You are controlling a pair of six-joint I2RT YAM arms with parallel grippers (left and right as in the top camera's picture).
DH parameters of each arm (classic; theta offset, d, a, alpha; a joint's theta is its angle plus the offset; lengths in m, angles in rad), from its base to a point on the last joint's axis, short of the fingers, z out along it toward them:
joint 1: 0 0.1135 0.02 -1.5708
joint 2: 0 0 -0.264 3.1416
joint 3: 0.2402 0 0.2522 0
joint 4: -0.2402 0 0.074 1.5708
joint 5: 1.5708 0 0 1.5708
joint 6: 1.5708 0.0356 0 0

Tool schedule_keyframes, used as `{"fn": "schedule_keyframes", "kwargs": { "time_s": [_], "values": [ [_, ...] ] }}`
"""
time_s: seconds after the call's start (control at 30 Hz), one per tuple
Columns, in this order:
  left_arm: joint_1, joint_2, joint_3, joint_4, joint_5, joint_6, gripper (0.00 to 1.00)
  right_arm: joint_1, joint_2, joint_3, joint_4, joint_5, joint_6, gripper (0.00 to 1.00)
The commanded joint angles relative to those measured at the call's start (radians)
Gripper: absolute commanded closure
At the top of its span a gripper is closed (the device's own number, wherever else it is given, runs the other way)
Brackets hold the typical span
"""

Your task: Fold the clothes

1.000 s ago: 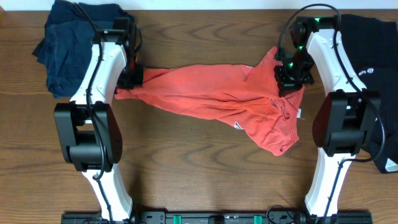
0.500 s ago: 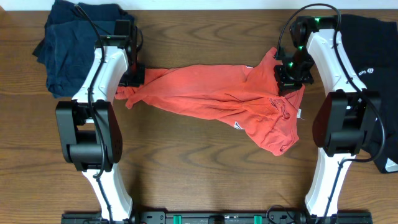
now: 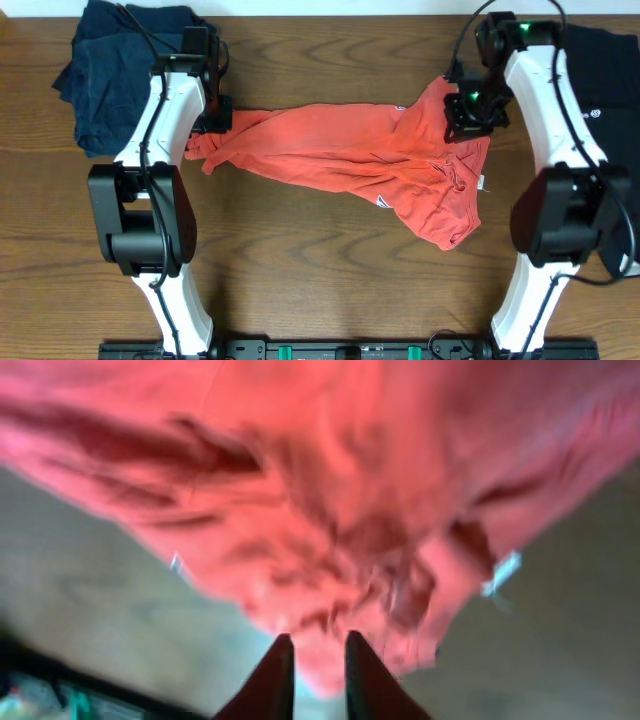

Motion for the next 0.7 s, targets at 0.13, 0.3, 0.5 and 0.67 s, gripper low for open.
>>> {"fn": "schedule_keyframes", "kwargs": {
  "time_s": [0.13,0.3,0.5,0.67],
  "values": [
    [0.004,-0.034,0.023,0.002,-0.008,-0.009,0.56,-0.001,-0.029,0.006,0.079,0.192,0.132,0.59],
    [0.004,-0.034,0.023,0.002,-0.008,-0.009,0.41,-0.03,0.012,0.002,0.212,0.199,0.071,0.32],
    [0.004,-0.034,0.023,0.002,-0.008,-0.01,0.27,-0.084,0.102,0.002,0.252,0.201,0.072,0.32],
    [0.004,-0.034,0.023,0.011,-0.007,-0.039,0.23,-0.105,0.169,0.002,0.241,0.201,0.076,0.28]
  ]
}}
